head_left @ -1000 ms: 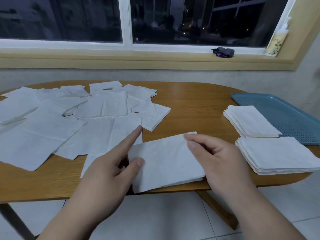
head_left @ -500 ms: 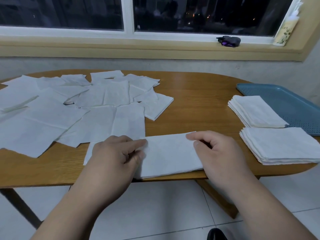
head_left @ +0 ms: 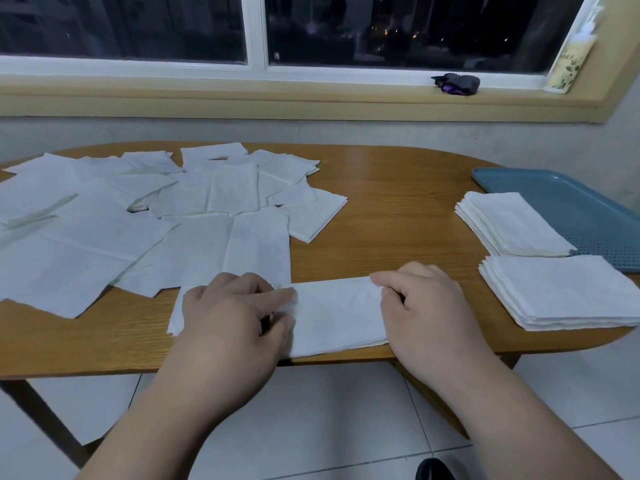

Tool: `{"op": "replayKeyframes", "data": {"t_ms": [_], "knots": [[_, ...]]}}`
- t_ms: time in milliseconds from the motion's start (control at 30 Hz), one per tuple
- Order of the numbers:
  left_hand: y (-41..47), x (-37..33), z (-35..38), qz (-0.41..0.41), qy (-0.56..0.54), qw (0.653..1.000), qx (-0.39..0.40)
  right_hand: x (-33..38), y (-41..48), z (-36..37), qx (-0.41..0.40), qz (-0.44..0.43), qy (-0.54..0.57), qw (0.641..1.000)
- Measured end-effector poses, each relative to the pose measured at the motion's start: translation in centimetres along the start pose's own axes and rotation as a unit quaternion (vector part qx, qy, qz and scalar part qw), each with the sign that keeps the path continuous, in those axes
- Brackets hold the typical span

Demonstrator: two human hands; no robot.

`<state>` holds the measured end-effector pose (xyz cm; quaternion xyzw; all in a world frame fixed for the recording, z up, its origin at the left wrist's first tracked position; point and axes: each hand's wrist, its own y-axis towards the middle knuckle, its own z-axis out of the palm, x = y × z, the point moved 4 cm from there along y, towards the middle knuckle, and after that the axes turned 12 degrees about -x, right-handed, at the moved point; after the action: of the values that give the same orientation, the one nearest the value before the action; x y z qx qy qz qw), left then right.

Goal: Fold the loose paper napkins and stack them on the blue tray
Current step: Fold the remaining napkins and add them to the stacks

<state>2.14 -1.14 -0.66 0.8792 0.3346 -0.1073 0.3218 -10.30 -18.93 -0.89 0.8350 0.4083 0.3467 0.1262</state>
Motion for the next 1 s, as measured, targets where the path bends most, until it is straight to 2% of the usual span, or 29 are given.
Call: {"op": "replayKeyframes", "data": {"t_ms": [200,367,433,533,800,1000], "knots": [[0.0,0.1,0.3,-0.006,0.031,0.999,-0.012,0.1,-0.2,0.1,0.016,-0.025,-0.062,0.998],[-0.3,0.4,-0.1,-0.008,0.000,0.998,-0.059,0.0,-0.3,-0.1,0.001,-0.014,-0.064,0.998],[-0.4,0.1,-0.3,0.019,-0.015,0.999,-0.042,0.1,-0.4,-0.5,-0.014,-0.013,-0.036,0.999],[-0.5,-0.1,-0.2,0.049,-0.017,0.999,-0.012,0.3,-0.5,-0.5,0.007,-0.026,-0.025,0.999],[-0.1,0.6,-0.2,0.037,-0.013,0.999,0.027,0.5,-0.4,-0.3,0.034,-0.042,-0.050,0.997],[-0.1,0.8,-0.8,0.023,-0.047,0.998,0.019,1.4,0.4,-1.2,0.016,-0.018,0.003,1.000]]}}
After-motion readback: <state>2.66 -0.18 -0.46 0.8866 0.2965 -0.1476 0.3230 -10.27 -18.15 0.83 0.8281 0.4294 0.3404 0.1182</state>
